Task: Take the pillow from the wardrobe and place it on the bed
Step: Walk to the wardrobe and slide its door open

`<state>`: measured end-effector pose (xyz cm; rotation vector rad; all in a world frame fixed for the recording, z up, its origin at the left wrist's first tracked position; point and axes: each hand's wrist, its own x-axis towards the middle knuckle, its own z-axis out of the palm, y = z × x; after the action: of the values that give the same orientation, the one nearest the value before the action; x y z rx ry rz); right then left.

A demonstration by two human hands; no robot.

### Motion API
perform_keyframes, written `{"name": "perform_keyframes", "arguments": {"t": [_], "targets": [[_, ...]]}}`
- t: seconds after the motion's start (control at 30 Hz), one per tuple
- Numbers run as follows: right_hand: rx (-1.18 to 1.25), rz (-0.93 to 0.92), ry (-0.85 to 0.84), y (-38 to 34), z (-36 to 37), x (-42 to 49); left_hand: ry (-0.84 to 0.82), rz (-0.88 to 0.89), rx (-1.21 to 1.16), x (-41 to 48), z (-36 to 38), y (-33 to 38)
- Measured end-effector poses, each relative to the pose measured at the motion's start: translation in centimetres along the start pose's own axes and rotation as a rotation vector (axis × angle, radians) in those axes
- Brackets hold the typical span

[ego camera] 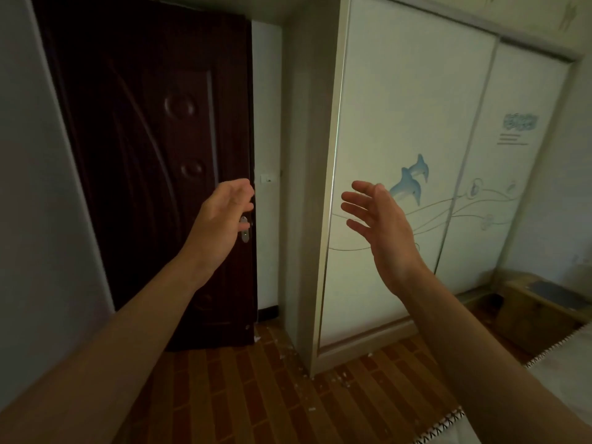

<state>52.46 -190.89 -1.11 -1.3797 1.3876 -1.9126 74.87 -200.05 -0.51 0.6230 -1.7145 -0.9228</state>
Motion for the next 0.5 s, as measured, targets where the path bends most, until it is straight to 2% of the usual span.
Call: {"name": "perform_keyframes", "arguments": {"t": [0.3, 0.5], "targets": [[-0.018, 0.024, 0.038, 7.0, 3.2, 9.4, -0.053, -0.014, -0.015, 9.7, 0.7, -8.7], [-0.020, 0.012, 0.106, 13.1, 2.4, 17.4, -0.103, -0.008, -0.021, 18.3, 4.2, -14.3]]}}
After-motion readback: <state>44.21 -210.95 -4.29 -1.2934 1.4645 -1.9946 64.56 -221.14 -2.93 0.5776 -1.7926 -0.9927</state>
